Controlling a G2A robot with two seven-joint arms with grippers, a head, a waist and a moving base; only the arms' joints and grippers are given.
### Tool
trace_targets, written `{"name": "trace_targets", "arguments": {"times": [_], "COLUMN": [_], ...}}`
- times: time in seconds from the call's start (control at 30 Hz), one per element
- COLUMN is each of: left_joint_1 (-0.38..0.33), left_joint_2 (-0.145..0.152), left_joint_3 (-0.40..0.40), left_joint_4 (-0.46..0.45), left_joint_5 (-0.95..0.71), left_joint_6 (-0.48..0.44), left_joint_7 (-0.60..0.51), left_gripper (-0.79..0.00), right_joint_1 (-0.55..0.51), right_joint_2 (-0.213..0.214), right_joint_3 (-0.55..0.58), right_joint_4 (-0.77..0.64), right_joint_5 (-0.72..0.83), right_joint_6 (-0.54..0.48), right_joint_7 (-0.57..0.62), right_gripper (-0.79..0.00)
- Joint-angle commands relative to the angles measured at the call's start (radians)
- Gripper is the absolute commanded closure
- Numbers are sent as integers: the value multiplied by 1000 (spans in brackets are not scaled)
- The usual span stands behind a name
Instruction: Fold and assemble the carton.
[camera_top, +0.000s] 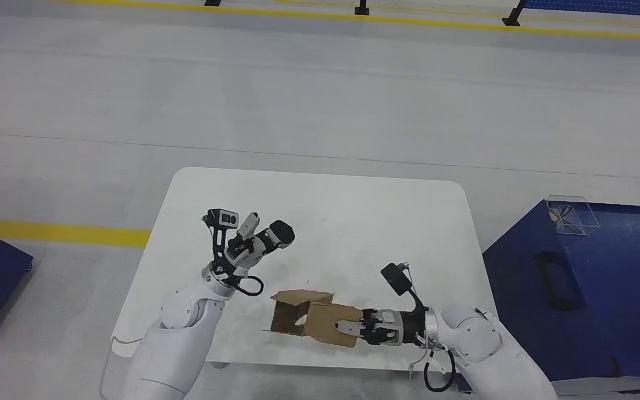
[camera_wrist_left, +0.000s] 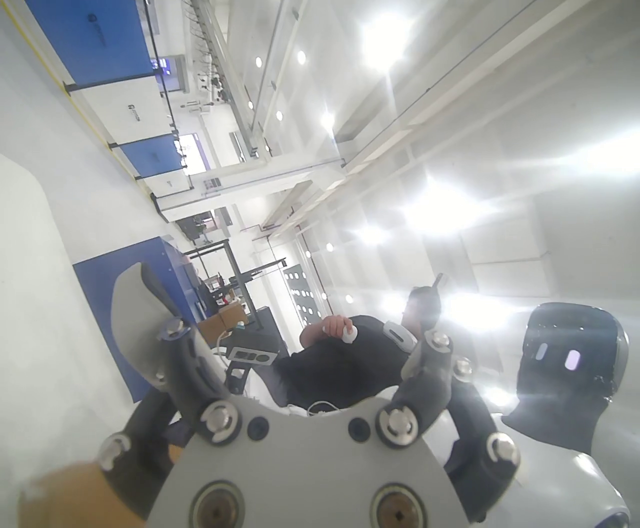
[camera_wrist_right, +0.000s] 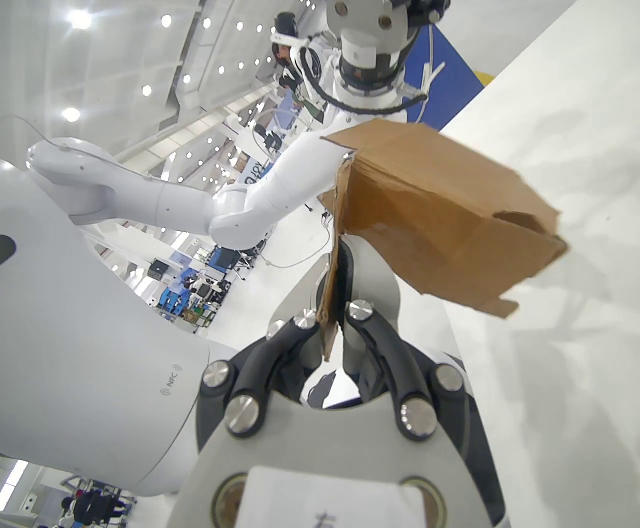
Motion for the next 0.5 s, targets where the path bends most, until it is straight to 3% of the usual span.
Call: {"name": "trace_targets", "arguments": {"times": [0.0, 0.33, 0.47], "left_joint_1": [1, -17, -26], "left_joint_2": [1, 29, 40], "left_joint_3": [4, 12, 7], "left_joint_4": [-12, 14, 27], "left_joint_5": [-19, -40, -38], "left_joint_6": [33, 373, 456], "left_joint_7": [-34, -341, -427], "left_gripper": [-785, -785, -785], "right_joint_1": [-18, -46, -37], "right_joint_2": [4, 17, 20], "right_joint_3": [9, 21, 24], "right_joint_4": [-28, -77, -75], "right_joint_5": [-4, 14, 18], "right_joint_6": [7, 17, 22], "right_joint_7": [-1, 11, 11], "right_gripper": [0, 0, 0]}}
